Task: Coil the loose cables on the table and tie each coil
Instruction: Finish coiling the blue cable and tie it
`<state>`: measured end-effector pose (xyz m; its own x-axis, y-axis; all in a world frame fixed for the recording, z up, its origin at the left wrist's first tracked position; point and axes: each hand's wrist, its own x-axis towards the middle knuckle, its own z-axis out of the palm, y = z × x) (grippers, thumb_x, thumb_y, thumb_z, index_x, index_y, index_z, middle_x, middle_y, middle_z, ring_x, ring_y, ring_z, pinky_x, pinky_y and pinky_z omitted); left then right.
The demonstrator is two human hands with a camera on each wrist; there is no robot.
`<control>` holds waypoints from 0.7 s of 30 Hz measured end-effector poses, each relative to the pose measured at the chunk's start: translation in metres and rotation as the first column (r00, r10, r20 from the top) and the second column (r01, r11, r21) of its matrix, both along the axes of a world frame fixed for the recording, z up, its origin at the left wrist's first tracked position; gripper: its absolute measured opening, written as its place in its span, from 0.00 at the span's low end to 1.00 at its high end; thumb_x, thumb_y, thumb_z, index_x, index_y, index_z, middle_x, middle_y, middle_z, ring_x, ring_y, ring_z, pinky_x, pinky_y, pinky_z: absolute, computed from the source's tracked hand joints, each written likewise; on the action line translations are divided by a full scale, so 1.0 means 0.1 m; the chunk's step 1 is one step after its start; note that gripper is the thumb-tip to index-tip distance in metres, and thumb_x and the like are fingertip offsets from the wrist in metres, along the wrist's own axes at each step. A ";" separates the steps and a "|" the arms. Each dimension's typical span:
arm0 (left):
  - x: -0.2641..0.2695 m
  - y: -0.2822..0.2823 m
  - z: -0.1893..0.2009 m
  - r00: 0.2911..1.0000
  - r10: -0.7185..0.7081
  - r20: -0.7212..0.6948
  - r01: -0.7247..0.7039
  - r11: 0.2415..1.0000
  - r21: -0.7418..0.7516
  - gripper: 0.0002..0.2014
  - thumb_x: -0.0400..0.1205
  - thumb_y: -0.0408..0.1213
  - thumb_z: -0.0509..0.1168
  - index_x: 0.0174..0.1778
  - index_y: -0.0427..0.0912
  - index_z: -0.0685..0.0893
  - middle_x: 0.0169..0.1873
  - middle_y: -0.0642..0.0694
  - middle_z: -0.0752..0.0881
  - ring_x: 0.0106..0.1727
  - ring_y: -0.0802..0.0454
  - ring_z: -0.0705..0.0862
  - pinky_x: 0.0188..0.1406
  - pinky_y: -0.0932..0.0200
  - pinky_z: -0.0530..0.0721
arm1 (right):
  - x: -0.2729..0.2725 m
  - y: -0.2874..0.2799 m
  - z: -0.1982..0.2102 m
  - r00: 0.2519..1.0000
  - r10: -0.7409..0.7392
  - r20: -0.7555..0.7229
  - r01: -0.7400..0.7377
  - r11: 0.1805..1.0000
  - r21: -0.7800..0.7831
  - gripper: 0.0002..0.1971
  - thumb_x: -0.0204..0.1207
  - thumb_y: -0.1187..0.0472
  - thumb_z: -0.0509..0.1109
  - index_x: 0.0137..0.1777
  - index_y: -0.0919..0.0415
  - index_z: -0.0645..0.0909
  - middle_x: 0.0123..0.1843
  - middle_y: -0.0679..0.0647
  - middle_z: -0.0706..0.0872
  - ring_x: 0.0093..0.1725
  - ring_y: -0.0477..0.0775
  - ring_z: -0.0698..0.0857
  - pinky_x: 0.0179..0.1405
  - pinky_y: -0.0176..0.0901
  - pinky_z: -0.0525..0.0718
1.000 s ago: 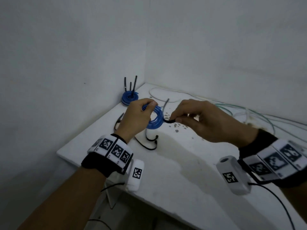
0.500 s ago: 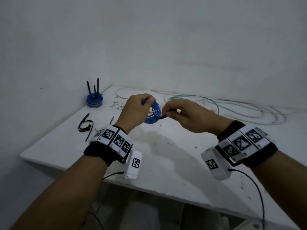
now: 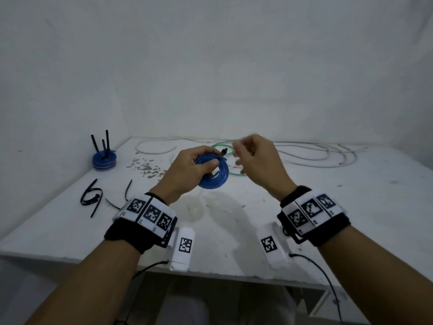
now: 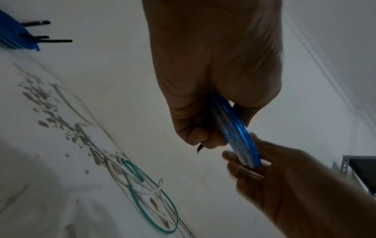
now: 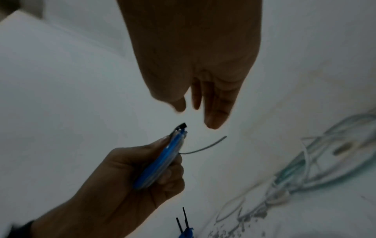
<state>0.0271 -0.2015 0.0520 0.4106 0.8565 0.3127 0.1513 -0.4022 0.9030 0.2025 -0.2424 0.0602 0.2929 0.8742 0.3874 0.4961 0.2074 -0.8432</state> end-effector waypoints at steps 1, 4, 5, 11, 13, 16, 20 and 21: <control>0.01 0.00 -0.02 1.000 -0.006 0.031 0.007 1.000 -0.014 0.07 0.83 0.30 0.68 0.53 0.47 0.88 0.49 0.46 0.90 0.43 0.56 0.85 0.39 0.69 0.83 | 0.00 -0.01 -0.07 0.991 -0.001 -0.134 -0.018 0.990 -0.140 0.17 0.85 0.49 0.64 0.52 0.65 0.82 0.44 0.59 0.91 0.38 0.53 0.89 0.37 0.44 0.89; 0.05 -0.01 -0.07 0.997 -0.025 0.068 0.028 0.999 -0.043 0.09 0.83 0.28 0.68 0.50 0.48 0.88 0.47 0.48 0.89 0.42 0.58 0.85 0.41 0.68 0.83 | -0.07 -0.05 -0.27 0.867 0.116 -0.484 -0.326 0.867 -0.377 0.25 0.87 0.46 0.62 0.58 0.73 0.83 0.50 0.66 0.91 0.44 0.61 0.92 0.40 0.47 0.91; 0.06 -0.02 -0.08 0.997 -0.022 0.078 0.026 0.999 -0.048 0.09 0.83 0.27 0.67 0.49 0.47 0.88 0.44 0.50 0.90 0.39 0.59 0.84 0.40 0.67 0.83 | -0.10 -0.05 -0.30 0.809 0.148 -0.568 -0.389 0.859 -0.331 0.23 0.86 0.49 0.65 0.59 0.72 0.84 0.51 0.65 0.92 0.46 0.60 0.92 0.43 0.46 0.91; -0.01 -0.03 -0.16 0.979 0.063 0.195 -0.048 0.996 -0.078 0.11 0.83 0.25 0.63 0.44 0.43 0.88 0.24 0.57 0.83 0.26 0.60 0.74 0.31 0.70 0.75 | -0.28 0.16 -0.23 0.729 0.119 -0.674 -0.216 0.975 -0.061 0.13 0.79 0.72 0.72 0.63 0.67 0.82 0.48 0.69 0.91 0.40 0.61 0.91 0.39 0.43 0.90; -0.07 0.00 -0.20 0.971 0.088 0.221 -0.073 0.994 -0.076 0.08 0.84 0.31 0.66 0.44 0.44 0.89 0.26 0.57 0.84 0.29 0.60 0.77 0.34 0.69 0.77 | -0.36 0.17 -0.25 0.804 0.134 -0.579 -0.204 0.977 -0.058 0.12 0.77 0.72 0.74 0.60 0.65 0.84 0.44 0.68 0.92 0.43 0.69 0.92 0.43 0.51 0.92; -0.15 0.06 -0.26 0.962 0.113 0.249 -0.090 0.991 -0.102 0.05 0.83 0.38 0.69 0.46 0.43 0.89 0.31 0.57 0.87 0.33 0.62 0.82 0.37 0.68 0.80 | -0.48 0.15 -0.31 0.865 0.158 -0.477 -0.211 0.976 -0.058 0.11 0.77 0.73 0.73 0.58 0.66 0.88 0.41 0.67 0.92 0.41 0.70 0.91 0.42 0.54 0.93; -0.20 0.11 -0.28 0.949 0.113 0.293 -0.055 0.979 -0.198 0.09 0.84 0.35 0.67 0.52 0.34 0.88 0.22 0.57 0.81 0.25 0.61 0.76 0.31 0.70 0.76 | -0.57 0.17 -0.40 0.903 0.167 -0.395 -0.206 0.977 -0.058 0.10 0.77 0.74 0.71 0.55 0.65 0.89 0.38 0.65 0.92 0.33 0.61 0.90 0.37 0.47 0.92; -0.21 0.12 -0.29 0.949 0.110 0.297 -0.048 0.977 -0.209 0.09 0.84 0.35 0.66 0.52 0.33 0.88 0.21 0.56 0.80 0.25 0.61 0.74 0.31 0.70 0.76 | -0.58 0.17 -0.41 0.907 0.174 -0.385 -0.210 0.976 -0.054 0.10 0.77 0.74 0.72 0.53 0.63 0.89 0.38 0.65 0.92 0.33 0.61 0.90 0.37 0.48 0.92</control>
<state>0.0057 -0.1893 0.0234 0.2508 0.9393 0.2343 -0.1200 -0.2100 0.9703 0.1445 -0.2255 0.0195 0.2236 0.9545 0.1972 0.0975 0.1794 -0.9789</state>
